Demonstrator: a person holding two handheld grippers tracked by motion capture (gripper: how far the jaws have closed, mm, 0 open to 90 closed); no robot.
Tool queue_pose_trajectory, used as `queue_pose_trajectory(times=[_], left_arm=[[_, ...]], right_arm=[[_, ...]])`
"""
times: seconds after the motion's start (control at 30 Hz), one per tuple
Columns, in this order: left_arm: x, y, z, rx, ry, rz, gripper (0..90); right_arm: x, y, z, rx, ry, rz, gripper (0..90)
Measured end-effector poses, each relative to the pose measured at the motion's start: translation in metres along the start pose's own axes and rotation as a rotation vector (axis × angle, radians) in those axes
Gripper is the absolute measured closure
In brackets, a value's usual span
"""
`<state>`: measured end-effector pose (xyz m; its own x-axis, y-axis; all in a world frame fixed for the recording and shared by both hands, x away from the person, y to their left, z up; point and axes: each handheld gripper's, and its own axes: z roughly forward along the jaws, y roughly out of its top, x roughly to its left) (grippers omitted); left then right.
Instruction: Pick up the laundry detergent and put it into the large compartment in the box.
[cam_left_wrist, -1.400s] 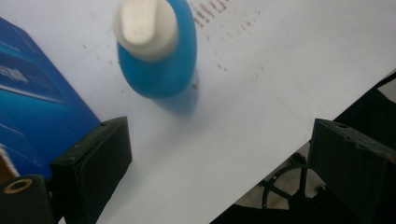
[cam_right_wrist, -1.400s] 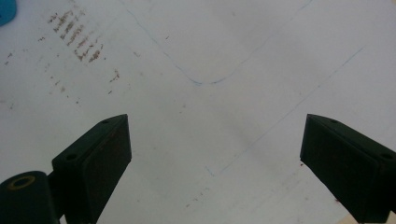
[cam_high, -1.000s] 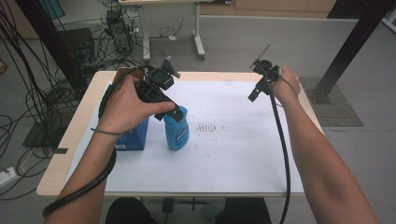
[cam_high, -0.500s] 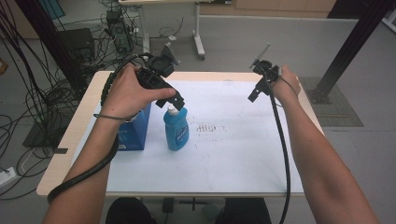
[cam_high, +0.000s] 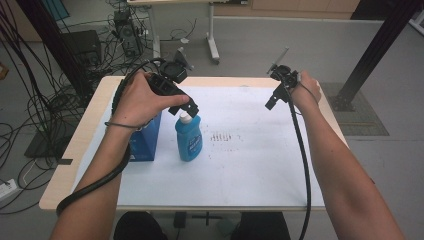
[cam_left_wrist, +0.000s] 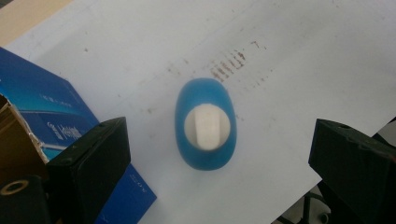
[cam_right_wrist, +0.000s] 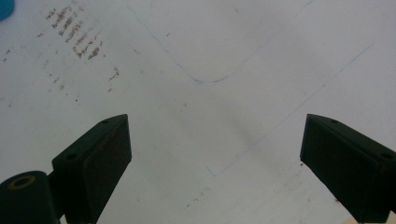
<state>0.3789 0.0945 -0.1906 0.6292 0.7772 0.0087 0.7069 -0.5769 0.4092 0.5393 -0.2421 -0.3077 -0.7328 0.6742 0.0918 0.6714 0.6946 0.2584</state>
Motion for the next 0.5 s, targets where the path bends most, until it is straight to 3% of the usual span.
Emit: queue_pose_trajectory(times=[0.5], left_arm=[[0.003, -0.004, 0.021, 0.009, -0.036, 0.001, 6.5]], right_arm=[[-0.001, 0.000, 0.001, 0.001, 0.005, 0.001, 8.6]])
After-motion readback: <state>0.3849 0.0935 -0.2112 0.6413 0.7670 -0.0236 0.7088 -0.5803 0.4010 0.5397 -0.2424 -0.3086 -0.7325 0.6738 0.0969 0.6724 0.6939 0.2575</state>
